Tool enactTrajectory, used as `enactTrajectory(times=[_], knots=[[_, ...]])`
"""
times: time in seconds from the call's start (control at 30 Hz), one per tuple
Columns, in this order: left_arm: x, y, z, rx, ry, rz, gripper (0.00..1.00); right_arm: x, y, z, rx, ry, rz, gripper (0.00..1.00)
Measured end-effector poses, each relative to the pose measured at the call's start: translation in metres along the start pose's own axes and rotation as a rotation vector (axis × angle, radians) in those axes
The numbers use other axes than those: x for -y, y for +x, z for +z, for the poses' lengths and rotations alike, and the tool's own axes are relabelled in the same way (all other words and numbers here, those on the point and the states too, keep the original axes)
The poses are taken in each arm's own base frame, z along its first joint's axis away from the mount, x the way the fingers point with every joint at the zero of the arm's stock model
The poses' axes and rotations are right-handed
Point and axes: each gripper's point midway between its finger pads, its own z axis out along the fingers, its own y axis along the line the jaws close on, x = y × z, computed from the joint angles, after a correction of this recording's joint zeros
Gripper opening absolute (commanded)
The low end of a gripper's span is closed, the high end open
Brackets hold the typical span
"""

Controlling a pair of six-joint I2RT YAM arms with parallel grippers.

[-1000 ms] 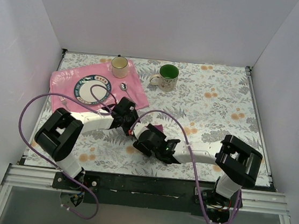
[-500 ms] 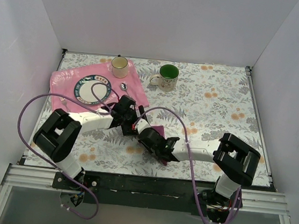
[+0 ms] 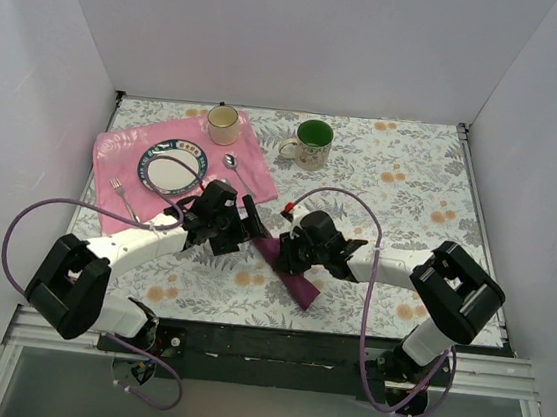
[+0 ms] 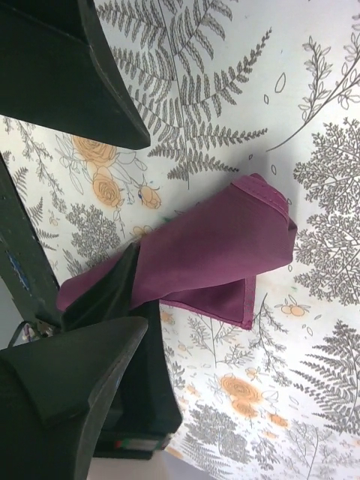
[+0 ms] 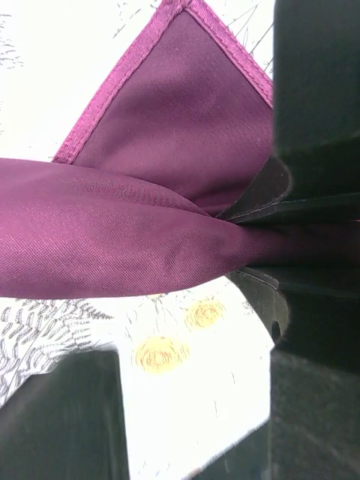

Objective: Fold the napkin, place the utensils inside, and roll it up
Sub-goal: Roll the napkin with the utensil

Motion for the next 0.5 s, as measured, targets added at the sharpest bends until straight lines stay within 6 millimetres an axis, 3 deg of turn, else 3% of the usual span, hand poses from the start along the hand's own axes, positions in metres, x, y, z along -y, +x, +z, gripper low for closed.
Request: enactTrajectory(times=[0.13,0.33,0.5], knots=[[0.004,0.002,0.003,-0.013,0.016,-0.018,0.94,0.002,0.001,-0.002,-0.017,-0.120,0.113,0.30],[-0.005,0.027,0.030,-0.105,-0.052,-0.025,0.93,0.003,0.002,-0.003,-0.028,-0.327,0.282,0.32],[0.014,0.027,0.044,-0.122,-0.041,-0.051,0.87,0.001,0.007,-0.006,-0.051,-0.449,0.368,0.36]])
